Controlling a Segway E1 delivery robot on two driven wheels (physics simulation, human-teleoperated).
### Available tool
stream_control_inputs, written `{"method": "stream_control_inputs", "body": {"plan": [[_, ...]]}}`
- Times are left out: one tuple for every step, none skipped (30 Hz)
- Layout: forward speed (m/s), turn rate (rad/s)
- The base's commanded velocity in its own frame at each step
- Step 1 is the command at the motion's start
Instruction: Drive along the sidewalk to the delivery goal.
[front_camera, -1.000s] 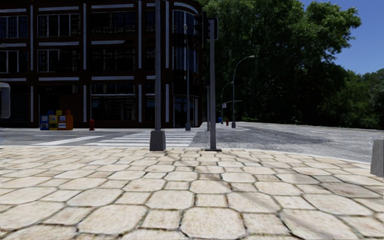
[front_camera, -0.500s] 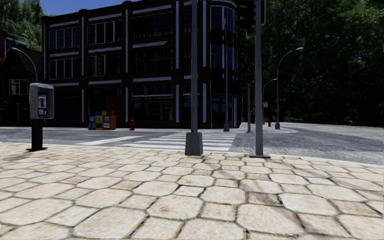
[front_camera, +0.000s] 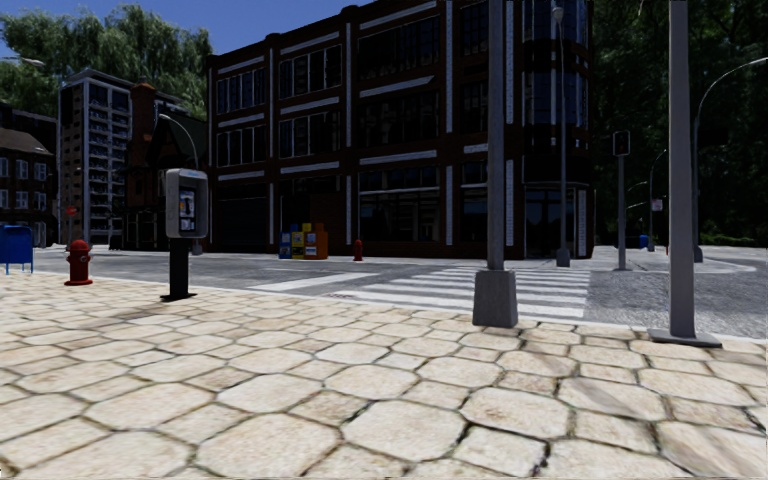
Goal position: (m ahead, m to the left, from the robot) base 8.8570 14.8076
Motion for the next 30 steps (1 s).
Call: {"method": "stream_control_inputs", "body": {"plan": [[1.28, 0.59], [1.28, 0.59], [1.28, 0.59], [1.28, 0.59], [1.28, 0.59], [1.28, 0.59], [1.28, 0.59], [1.28, 0.59], [1.28, 0.59], [1.28, 0.59], [1.28, 0.59], [1.28, 0.59], [1.28, 0.59], [1.28, 0.59], [1.28, 0.59], [1.28, 0.59], [1.28, 0.59], [1.28, 0.59], [1.28, 0.59], [1.28, 0.59], [1.28, 0.59], [1.28, 0.59], [1.28, 0.59], [1.28, 0.59], [1.28, 0.59], [1.28, 0.59], [1.28, 0.59], [1.28, 0.59], [1.29, 0.59], [1.29, 0.59]]}}
